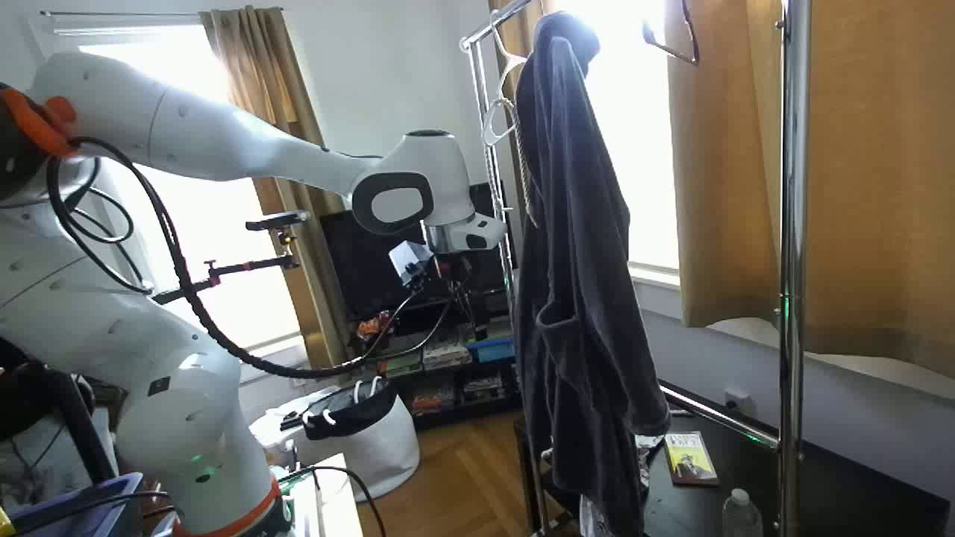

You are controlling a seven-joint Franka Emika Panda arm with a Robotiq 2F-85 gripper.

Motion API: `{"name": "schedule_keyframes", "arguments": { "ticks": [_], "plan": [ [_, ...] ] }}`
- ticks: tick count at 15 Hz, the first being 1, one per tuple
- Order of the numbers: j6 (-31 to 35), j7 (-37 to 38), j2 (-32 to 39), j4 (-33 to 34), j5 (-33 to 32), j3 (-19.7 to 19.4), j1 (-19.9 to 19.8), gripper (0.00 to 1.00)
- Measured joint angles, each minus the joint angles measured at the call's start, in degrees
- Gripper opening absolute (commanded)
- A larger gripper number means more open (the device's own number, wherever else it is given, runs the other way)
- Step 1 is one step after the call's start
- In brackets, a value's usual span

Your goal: Move the black hanger to the bottom rail

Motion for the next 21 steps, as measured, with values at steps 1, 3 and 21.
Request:
{"name": "schedule_keyframes", "arguments": {
  "ticks": [1,3,21],
  "plan": [
    [0.00,0.00,0.03,0.00,0.00,0.00,0.00,1.00],
    [0.00,0.00,0.07,0.00,0.00,0.00,0.00,1.00],
    [6.65,2.10,-12.13,3.37,-4.57,0.56,-7.95,1.00]
  ]
}}
